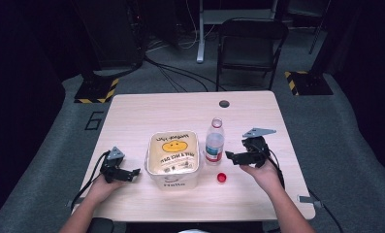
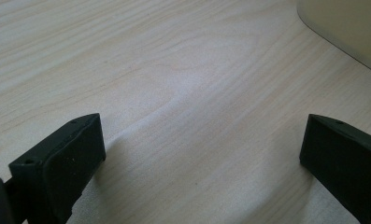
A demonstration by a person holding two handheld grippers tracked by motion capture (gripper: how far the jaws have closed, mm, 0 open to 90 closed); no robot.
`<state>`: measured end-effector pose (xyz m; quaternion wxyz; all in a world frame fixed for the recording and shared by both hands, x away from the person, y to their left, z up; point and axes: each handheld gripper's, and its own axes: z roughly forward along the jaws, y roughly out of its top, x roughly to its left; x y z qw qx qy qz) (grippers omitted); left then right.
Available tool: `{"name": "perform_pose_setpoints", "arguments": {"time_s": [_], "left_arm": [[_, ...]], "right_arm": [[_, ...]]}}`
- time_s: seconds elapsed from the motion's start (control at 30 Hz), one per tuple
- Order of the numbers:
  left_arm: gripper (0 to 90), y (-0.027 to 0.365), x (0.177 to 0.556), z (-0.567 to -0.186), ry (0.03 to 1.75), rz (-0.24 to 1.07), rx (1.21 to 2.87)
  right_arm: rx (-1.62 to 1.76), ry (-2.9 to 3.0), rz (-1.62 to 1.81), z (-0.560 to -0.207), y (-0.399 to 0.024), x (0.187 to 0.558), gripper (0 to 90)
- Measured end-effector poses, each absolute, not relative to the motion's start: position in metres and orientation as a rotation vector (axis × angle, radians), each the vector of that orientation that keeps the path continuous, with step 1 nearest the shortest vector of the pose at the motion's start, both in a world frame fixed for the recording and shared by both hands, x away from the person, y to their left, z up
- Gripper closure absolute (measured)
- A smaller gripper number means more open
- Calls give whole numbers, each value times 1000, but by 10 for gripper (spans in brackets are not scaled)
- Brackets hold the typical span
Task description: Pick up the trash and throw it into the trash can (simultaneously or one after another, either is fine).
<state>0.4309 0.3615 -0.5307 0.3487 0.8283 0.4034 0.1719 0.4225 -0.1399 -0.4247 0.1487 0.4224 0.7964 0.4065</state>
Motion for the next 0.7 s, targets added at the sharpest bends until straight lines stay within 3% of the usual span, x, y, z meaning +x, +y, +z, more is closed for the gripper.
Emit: {"name": "perform_pose_setpoints", "arguments": {"time_s": [0.7], "left_arm": [[0, 361, 431, -531, 1048, 445, 2145]], "right_arm": [[1127, 2309, 1198, -400, -123, 428, 141]]}}
